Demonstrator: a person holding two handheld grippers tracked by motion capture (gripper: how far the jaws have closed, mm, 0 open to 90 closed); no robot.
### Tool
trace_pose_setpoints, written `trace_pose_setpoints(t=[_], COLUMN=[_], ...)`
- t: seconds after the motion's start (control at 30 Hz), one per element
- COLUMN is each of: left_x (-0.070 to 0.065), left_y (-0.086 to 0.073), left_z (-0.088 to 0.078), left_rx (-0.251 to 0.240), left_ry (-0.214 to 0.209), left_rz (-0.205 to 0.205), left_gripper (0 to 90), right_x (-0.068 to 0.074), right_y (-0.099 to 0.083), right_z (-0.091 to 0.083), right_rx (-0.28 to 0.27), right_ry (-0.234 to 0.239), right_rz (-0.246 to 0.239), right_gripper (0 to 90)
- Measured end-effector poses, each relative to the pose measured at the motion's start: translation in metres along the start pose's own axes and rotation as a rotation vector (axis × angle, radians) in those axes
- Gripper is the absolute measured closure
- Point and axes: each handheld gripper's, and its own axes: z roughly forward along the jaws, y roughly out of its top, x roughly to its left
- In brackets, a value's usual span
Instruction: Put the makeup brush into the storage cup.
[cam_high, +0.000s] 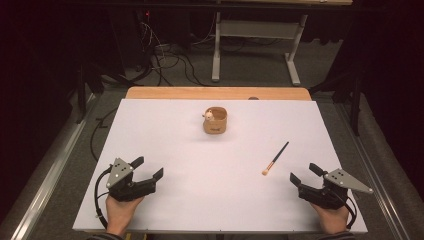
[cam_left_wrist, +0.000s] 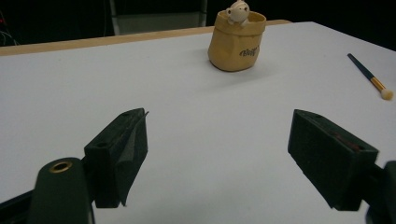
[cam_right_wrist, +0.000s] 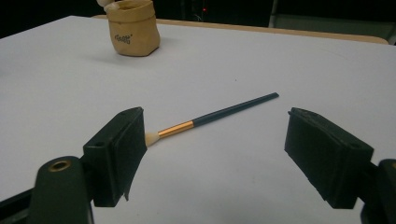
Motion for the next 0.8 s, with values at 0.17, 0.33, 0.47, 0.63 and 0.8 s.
trace_pose_setpoints(t=[0.17, 0.33, 0.47, 0.63, 0.8], left_x=[0.0005, 0.0007, 0.0009, 0.0017, 0.001], left_y=[-0.0002, -0.0002, -0.0001, -0.0004, -0.0004], left_z=[-0.0008, -0.0009, -0.0006, -0.0024, -0.0022], left_rx=[-0.002, -0.003, -0.003, -0.011, -0.01], left_ry=[0.0, -0.001, -0.001, 0.006, 0.002], left_rz=[-0.005, -0.009, -0.01, -0.025, -0.022], left_gripper=[21.0, 21.1, 21.1, 21.3, 21.4], right_x=[0.0, -0.0003, 0.0001, 0.0009, 0.0], right_y=[0.0002, 0.0002, 0.0003, 0.001, 0.0004], right_z=[-0.0004, -0.0001, -0.0004, -0.0011, -0.0018], right_rx=[-0.004, -0.007, -0.005, -0.009, -0.014], right_ry=[-0.002, 0.002, -0.002, 0.003, 0.004], right_rz=[-0.002, -0.016, -0.002, -0.015, -0.015], right_gripper=[22.2, 22.2, 22.2, 22.2, 22.2])
